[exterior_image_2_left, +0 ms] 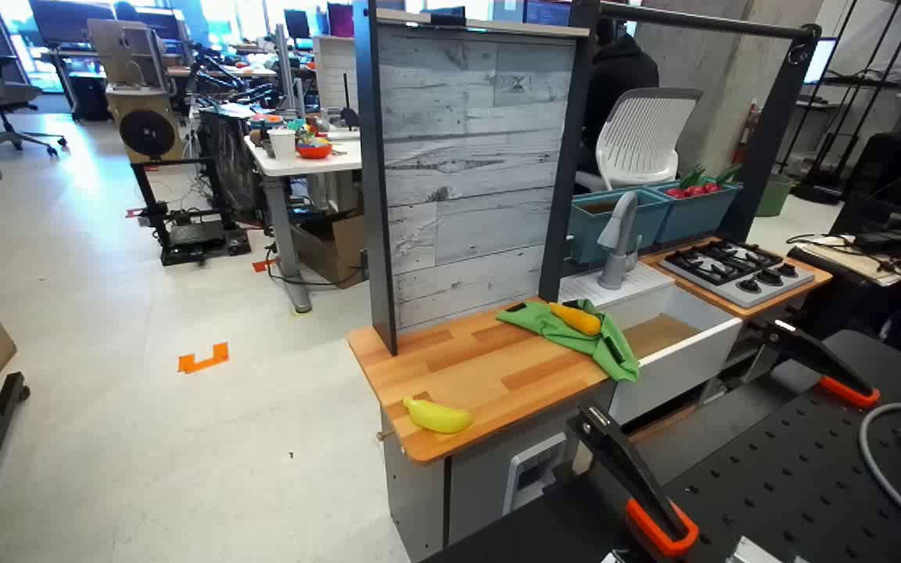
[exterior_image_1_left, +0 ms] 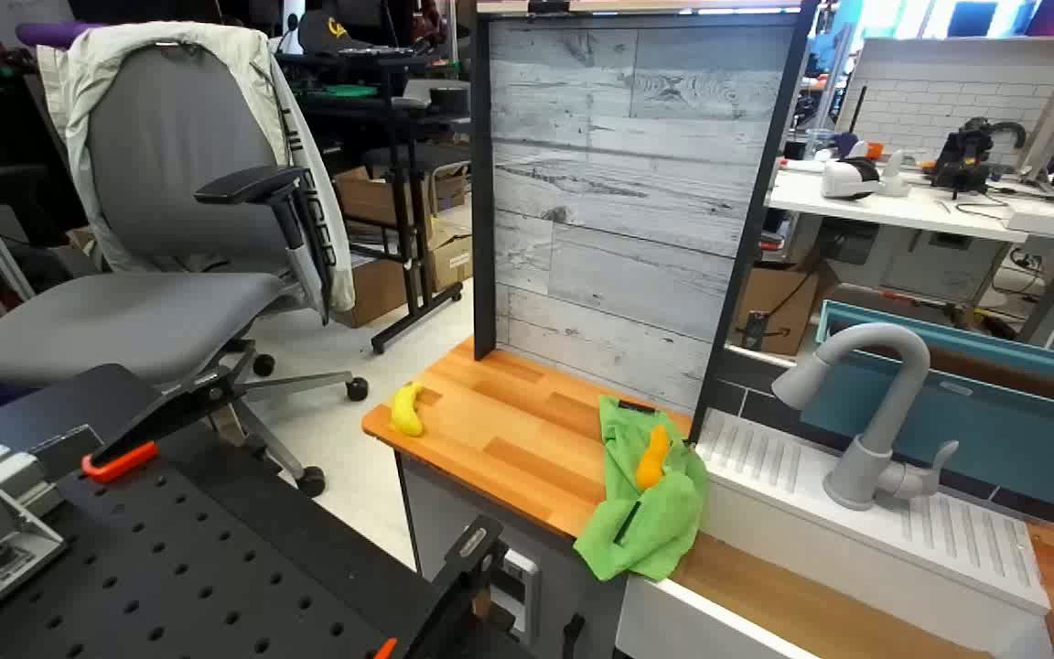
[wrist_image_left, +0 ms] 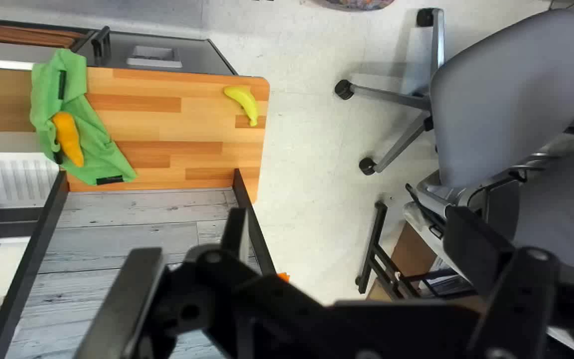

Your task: Move the faucet slightly to the right

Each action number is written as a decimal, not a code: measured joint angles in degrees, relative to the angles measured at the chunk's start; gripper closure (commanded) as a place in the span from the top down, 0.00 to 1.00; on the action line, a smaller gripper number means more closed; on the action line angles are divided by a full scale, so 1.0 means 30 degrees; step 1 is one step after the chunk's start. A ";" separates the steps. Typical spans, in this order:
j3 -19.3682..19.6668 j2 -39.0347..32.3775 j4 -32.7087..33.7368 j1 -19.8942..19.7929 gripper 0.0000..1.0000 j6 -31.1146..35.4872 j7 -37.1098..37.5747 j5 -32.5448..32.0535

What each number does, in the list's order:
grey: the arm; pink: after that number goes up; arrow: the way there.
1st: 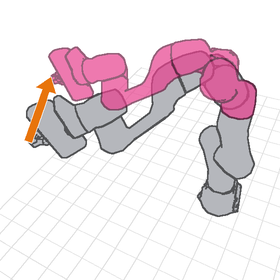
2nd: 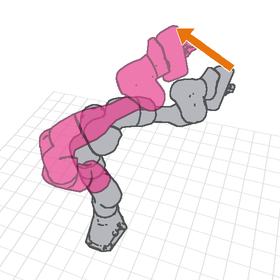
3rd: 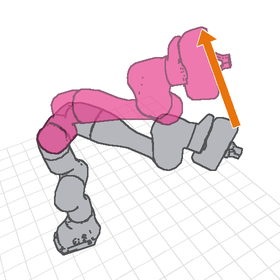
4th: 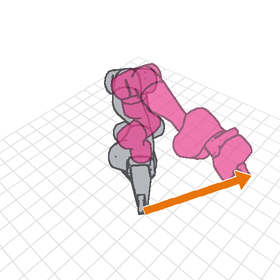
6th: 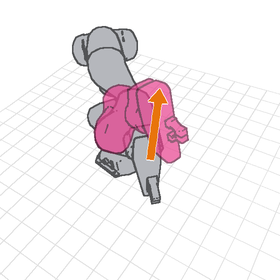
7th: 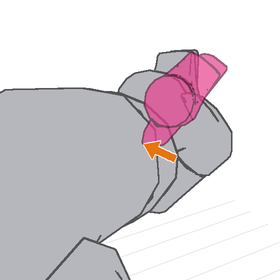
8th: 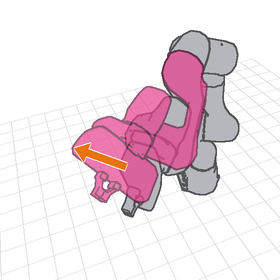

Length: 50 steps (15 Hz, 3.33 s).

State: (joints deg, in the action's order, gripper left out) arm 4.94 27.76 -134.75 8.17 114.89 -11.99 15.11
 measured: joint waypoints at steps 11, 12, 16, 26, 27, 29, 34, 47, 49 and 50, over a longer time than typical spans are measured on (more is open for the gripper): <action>-0.0147 -0.0101 -0.0066 -0.0162 1.00 0.0209 0.0077 0.0000; -0.0171 -0.0280 -0.0113 -0.0181 1.00 0.0544 0.0127 0.0000; -0.0198 -0.1994 -0.0091 -0.0425 1.00 0.2688 0.0477 0.0001; 0.0011 -0.9937 0.2264 -0.2865 1.00 0.7045 0.0935 -0.0805; 0.0065 -1.0878 0.2893 -0.3160 1.00 0.7150 0.1072 -0.0802; 0.0132 -1.2728 0.4311 -0.3724 1.00 0.7151 0.1252 -0.0765; 0.0161 -1.6686 0.7603 -0.5123 1.00 0.7142 0.1732 -0.0662; 0.0129 -2.3284 1.3589 -0.7741 1.00 0.7119 0.4385 0.0044; 0.0152 -2.3886 1.4326 -0.7959 1.00 0.7142 0.5267 0.0059; 0.0184 -2.4175 1.4690 -0.8001 1.00 0.7157 0.5768 0.0059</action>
State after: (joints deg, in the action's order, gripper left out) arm 5.50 -44.77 -90.68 -15.83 136.36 5.31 15.28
